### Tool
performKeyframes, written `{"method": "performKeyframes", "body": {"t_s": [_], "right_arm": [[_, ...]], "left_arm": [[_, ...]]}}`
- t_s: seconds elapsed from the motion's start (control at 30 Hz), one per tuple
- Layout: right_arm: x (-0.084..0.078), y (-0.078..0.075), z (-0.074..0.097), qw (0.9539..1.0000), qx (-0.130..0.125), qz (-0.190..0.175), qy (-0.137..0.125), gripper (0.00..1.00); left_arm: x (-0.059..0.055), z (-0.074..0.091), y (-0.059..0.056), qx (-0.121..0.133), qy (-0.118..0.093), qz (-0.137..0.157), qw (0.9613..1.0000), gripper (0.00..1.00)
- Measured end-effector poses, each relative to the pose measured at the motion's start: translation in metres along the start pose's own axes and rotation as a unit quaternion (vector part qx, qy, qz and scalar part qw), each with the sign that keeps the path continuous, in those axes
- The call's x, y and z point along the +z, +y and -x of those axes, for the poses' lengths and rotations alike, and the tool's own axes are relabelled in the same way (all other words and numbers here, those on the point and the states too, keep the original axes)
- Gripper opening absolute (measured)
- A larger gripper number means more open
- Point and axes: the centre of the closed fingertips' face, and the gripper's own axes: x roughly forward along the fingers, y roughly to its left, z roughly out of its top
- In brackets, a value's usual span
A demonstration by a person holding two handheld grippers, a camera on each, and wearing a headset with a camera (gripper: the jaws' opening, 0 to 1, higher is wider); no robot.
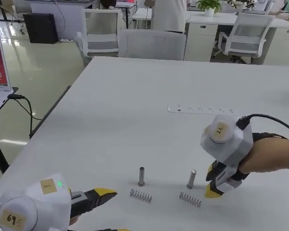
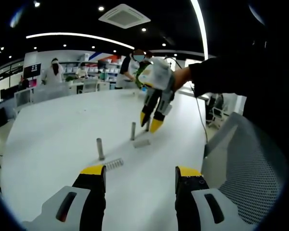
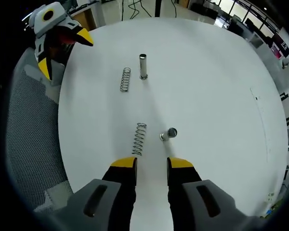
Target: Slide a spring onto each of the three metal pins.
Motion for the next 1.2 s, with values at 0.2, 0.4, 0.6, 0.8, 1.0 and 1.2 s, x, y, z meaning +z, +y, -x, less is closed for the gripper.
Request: {"method": "performKeyframes", "body": {"t_s": [0.2, 0.4, 0.6, 0.8, 1.0, 1.2], "right_arm": [[0.004, 0.014, -0.008, 0.9999, 0.012, -0.001, -0.002, 0.18], [0.007, 0.022, -0.016, 0.9999, 0.013, -0.001, -0.002, 0.16], [0.006, 0.021, -0.024, 0.9999, 0.006, -0.012, 0.004, 0.11], [0.003, 0.02, -0.032, 0.9997, 0.001, -0.02, 0.011, 0.1], [0.003, 0.018, -0.037, 0.9996, -0.005, -0.027, 0.01, 0.08], [0.001, 0.019, -0.038, 0.9996, -0.011, -0.023, 0.014, 0.08]], "left_arm": [[-0.001, -0.001, -0.002, -0.002, 0.001, -0.002, 1.0, 0.52], [-0.001, 0.0, -0.003, -0.004, 0.0, -0.003, 1.0, 0.52], [-0.001, 0.0, -0.003, -0.004, 0.0, -0.002, 1.0, 0.52], [-0.003, 0.0, -0.003, -0.004, 0.001, -0.001, 1.0, 0.52], [-0.003, -0.002, -0.003, -0.005, 0.003, -0.001, 1.0, 0.52], [-0.003, -0.002, -0.004, -0.006, 0.003, 0.0, 1.0, 0.51]]}}
